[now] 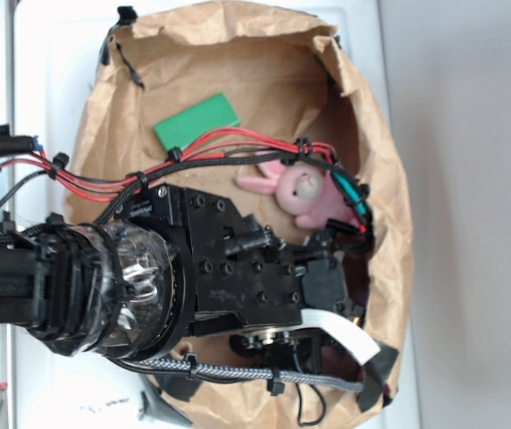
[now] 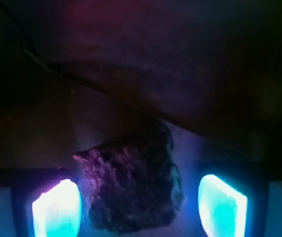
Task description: Grab the rock.
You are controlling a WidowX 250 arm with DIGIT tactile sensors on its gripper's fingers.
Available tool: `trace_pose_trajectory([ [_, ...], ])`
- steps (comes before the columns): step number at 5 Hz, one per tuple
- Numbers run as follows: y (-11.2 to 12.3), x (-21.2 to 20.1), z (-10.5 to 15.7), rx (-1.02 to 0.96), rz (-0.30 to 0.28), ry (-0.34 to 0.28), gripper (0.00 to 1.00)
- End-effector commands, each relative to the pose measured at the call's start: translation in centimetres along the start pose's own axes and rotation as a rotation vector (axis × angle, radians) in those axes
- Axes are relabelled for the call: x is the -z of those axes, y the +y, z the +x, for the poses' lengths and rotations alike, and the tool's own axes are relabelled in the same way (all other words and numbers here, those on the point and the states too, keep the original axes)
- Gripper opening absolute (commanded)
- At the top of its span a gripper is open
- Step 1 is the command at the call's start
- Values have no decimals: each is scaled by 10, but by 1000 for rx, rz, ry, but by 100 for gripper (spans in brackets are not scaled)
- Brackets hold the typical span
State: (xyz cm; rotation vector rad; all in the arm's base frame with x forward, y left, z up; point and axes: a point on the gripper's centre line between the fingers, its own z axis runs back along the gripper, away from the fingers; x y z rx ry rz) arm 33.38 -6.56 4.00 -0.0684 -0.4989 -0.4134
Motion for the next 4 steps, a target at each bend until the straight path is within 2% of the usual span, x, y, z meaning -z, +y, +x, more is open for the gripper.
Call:
trace_pose_trajectory([
  [1,-8,3,15,59,-56,-11,100],
  [2,-7,2,17,60,-71,-22,100],
  [3,-4,1,19,31,-60,-19,0],
  [4,1,-3,21,18,-31,9,0],
])
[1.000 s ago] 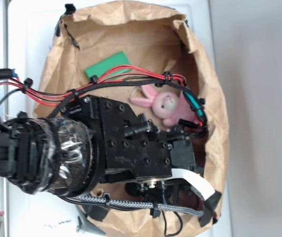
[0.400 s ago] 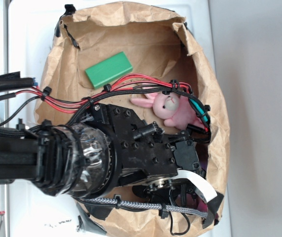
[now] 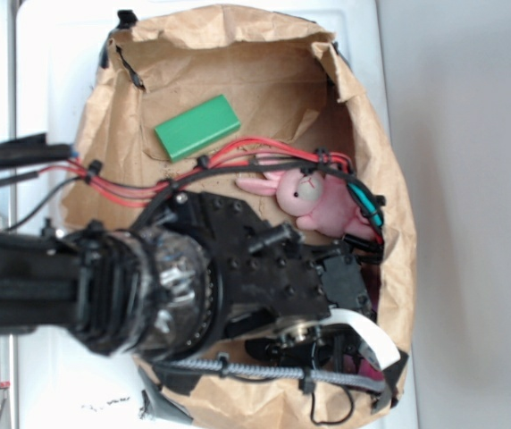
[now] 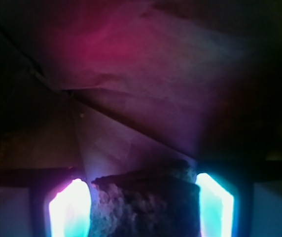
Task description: Grab the rock.
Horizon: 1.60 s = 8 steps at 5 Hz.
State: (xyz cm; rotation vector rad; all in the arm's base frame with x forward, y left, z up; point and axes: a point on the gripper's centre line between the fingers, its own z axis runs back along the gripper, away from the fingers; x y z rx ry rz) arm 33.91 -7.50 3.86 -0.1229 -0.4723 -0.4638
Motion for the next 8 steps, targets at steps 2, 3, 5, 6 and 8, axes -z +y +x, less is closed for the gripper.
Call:
trace_pose_trajectory([
  [2,58,-59,14,-106,22,141,0],
  [3,85,-97,13,-118,4,176,0],
  [5,103,-139,-4,-161,-25,212,0],
  [6,87,-153,-15,-169,45,202,0],
  [8,64,-174,-25,-187,144,239,0],
])
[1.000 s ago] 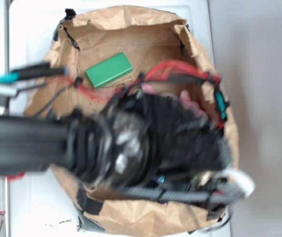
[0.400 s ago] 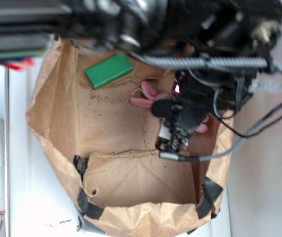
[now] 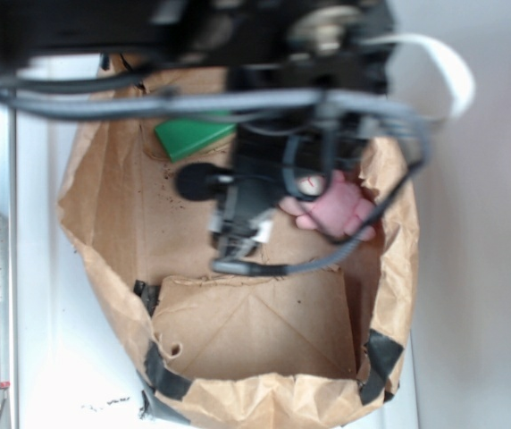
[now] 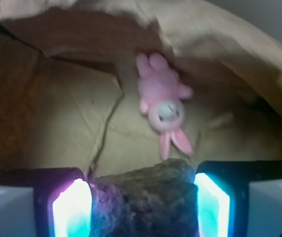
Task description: Grab the rock.
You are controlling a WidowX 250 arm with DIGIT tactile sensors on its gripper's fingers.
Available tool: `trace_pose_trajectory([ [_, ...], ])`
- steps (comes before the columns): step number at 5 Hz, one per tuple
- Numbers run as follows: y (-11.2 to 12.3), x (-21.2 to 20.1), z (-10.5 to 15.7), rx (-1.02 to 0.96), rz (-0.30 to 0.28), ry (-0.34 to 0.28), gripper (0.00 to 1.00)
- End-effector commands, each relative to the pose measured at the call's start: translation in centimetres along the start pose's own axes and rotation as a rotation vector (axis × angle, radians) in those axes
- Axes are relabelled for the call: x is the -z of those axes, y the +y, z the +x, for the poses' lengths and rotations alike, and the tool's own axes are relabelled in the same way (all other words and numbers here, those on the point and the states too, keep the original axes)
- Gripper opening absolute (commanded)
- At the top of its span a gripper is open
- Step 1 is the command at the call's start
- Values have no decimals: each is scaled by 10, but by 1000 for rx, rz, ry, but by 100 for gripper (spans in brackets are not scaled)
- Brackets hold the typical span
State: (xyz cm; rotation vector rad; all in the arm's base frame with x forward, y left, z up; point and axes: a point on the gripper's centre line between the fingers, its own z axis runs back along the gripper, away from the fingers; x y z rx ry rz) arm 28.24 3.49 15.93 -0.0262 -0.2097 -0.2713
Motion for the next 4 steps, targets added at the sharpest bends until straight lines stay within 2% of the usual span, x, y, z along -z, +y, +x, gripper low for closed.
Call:
trace_pose_trajectory([
  [1,-9,-26,3,-51,97,-22,0],
  [2,-18,-25,4,-88,111,-25,0],
  [3,-23,-19,3,-90,88,-14,0],
  [4,-21,-15,2,-69,100,-33,0],
])
